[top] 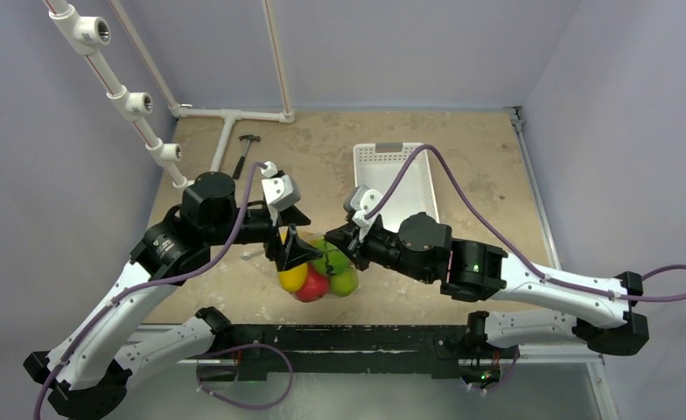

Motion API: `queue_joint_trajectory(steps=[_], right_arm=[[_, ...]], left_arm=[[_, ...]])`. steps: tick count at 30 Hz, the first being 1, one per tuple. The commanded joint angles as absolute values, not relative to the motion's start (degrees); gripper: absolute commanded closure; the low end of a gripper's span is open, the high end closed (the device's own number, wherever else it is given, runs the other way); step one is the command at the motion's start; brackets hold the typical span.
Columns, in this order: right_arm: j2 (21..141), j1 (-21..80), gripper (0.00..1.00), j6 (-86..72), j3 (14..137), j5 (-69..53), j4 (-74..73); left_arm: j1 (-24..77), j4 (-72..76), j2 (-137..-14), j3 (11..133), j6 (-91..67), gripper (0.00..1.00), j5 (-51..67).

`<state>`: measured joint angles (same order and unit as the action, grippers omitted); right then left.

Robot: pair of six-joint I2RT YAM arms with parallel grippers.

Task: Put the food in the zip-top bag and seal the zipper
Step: Place the zipper food storage bag at the center of the board.

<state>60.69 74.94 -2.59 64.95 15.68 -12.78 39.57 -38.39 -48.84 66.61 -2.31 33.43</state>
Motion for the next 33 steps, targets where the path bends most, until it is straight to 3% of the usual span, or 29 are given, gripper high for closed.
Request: queue_joint_trajectory(steps=[1,4,10,16,26,30,33], right_arm=[[58.2,74.9,1.0,-1.3,68.9,14.1,-8.3],[57.5,74.9,1.0,-1.2,68.8,13.7,-8.2],[56.2,74.9,1.0,-2.0,68.0,14.5,-7.5],[55.0,74.9,1.0,-2.4,66.4,14.4,-6.2],[54.4,74.9,1.0,-3.5,63.2,19.2,-4.4],[55.8,74.9,0.87,-4.8,62.7,26.0,-5.8],[56.4,74.9,0.87,-4.8,62.2,31.5,-6.3]], left_arm=[[40.1,-35.8,-49.2,65.8,-1.2,0.26,34.6],[40.1,-35.9,-49.0,65.2,-1.0,0.33,33.7],[40.2,-36.1,-49.2,64.4,-1.0,0.57,34.7],[40.3,-36.1,-50.7,64.4,-0.9,0.99,34.8],[40.3,-35.7,-53.0,64.4,-1.5,1.0,25.3],[40.3,-33.7,-52.4,64.2,-2.3,1.0,18.4],[40.3,-32.3,-52.5,64.5,-2.8,1.0,13.6]])
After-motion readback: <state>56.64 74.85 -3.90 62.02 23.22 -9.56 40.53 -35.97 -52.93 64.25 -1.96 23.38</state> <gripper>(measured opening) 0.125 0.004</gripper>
